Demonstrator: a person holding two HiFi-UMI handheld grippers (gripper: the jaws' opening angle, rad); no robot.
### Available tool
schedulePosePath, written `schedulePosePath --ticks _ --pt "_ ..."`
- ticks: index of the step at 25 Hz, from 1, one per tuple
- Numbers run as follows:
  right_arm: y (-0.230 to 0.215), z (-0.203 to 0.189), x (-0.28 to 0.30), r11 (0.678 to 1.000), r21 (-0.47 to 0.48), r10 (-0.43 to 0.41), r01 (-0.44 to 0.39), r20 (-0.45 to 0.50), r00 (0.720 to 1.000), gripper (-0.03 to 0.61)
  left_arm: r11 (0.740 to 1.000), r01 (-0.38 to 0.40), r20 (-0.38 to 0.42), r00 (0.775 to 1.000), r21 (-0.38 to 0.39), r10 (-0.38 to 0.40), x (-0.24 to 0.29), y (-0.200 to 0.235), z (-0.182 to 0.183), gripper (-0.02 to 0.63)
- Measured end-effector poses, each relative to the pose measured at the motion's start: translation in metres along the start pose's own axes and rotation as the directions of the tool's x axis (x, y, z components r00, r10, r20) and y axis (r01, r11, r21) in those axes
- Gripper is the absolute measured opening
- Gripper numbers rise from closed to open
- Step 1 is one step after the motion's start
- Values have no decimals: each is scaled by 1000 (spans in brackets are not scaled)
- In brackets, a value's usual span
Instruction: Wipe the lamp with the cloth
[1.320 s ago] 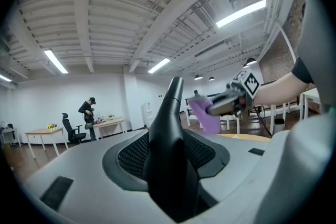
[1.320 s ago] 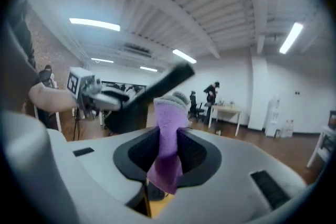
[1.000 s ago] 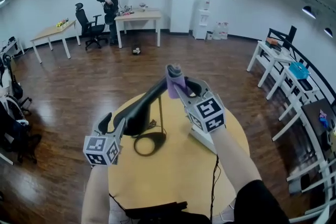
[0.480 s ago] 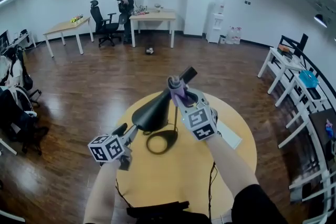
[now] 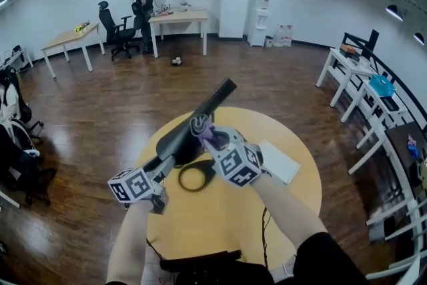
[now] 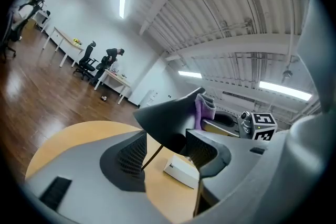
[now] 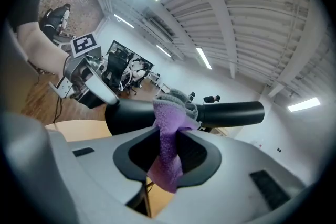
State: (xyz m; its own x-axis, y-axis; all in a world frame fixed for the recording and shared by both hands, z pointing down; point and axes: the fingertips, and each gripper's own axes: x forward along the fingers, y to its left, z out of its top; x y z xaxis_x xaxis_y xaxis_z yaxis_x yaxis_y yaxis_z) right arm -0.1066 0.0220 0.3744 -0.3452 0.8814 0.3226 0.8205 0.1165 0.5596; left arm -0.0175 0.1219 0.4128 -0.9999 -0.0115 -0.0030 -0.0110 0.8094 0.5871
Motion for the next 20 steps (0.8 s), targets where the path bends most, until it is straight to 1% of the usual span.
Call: schedulePosePath --ticks 4,6,8,10,12,15,18,20 --pt "11 -6 5 996 84 25 -25 6 1000 91 1000 10 3 1000 -17 -10 -4 2 6 224" --pt "19 -13 6 992 113 47 -47 5 999 91 1000 9 7 1000 -25 -8 -5 2 7 209" --pt "23 -22 2 992 100 76 -75 -9 997 91 1000 -1 4 1000 -9 1 -1 -3 8 207" --pt "16 -21 -6 996 50 76 -75 -26 997 91 1000 -19 -10 1000 19 19 4 -8 11 222" --pt "-1 -7 -18 999 21 37 -37 -6 999 91 998 -35 -28 999 43 36 3 -9 8 213" --pt "-35 21 -31 999 41 -29 27 56 998 91 997 -49 -30 998 54 51 -2 -10 9 209" --pt "-81 31 -41 987 78 -149 142 83 985 91 997 -57 -40 997 53 59 -3 -6 7 207" --pt "-111 25 -50 963 140 -244 231 84 966 91 997 -60 -37 997 50 62 -6 -4 7 207"
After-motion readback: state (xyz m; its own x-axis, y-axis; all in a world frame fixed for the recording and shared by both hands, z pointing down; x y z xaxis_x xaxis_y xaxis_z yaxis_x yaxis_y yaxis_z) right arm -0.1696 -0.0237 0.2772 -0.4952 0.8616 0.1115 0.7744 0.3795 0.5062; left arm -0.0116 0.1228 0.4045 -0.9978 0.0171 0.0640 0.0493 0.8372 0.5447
